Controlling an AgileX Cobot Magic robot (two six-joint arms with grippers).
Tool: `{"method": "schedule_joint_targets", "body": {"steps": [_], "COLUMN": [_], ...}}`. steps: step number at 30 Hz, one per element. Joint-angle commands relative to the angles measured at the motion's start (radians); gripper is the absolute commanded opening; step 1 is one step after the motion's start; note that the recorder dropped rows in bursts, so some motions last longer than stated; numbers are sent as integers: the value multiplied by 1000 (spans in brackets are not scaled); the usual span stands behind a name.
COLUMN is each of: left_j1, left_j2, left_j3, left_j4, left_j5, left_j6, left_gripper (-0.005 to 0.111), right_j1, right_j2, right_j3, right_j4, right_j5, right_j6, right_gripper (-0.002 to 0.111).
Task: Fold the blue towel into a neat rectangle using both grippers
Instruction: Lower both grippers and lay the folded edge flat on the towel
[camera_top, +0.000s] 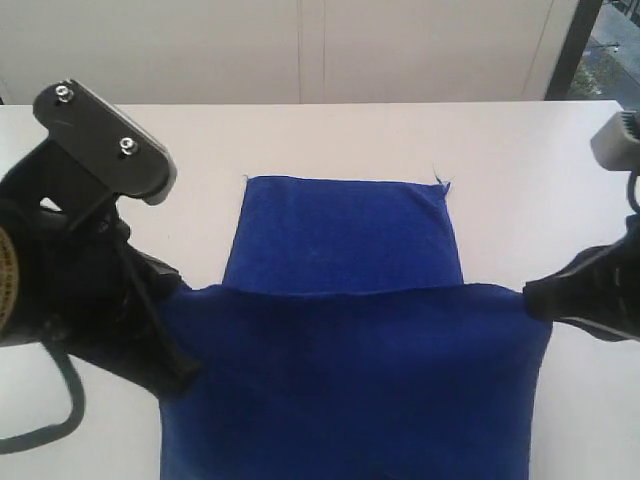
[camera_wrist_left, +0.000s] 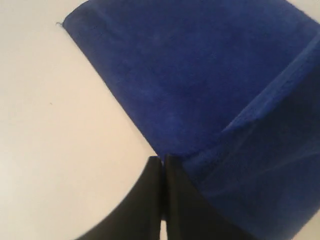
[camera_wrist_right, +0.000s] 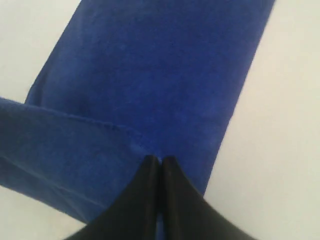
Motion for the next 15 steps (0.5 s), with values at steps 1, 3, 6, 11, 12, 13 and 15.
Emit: {"method": "schedule_joint_targets", "body": {"steps": [1, 3, 6, 11, 12, 13, 15], "left_j1": [113, 188, 287, 408, 432, 446, 468], "left_j2": [110, 180, 258, 321, 330, 332, 332], "left_j3": [5, 5, 5, 5, 5, 5, -5], "left_j4": [34, 36, 36, 36, 34, 34, 34], "left_j5": [-104, -215, -315, -466, -506, -533, -581], "left_j6": [-9, -9, -9, -9, -9, -9, -9], "left_gripper": [0, 0, 0, 0, 0, 0, 0], "right_j1": [5, 5, 5, 5, 5, 5, 5], "right_j2": [109, 163, 225, 318, 335, 351, 371], "right_j3": [2, 2, 2, 2, -1, -8, -30], "right_j4": [-4, -4, -4, -4, -4, -4, -4], "right_j5": [-136, -188, -254, -364, -384, -397, -413], "right_j6": [3, 3, -9, -12, -14, -25, -48], "right_gripper": [0, 0, 0, 0, 0, 0, 0]}}
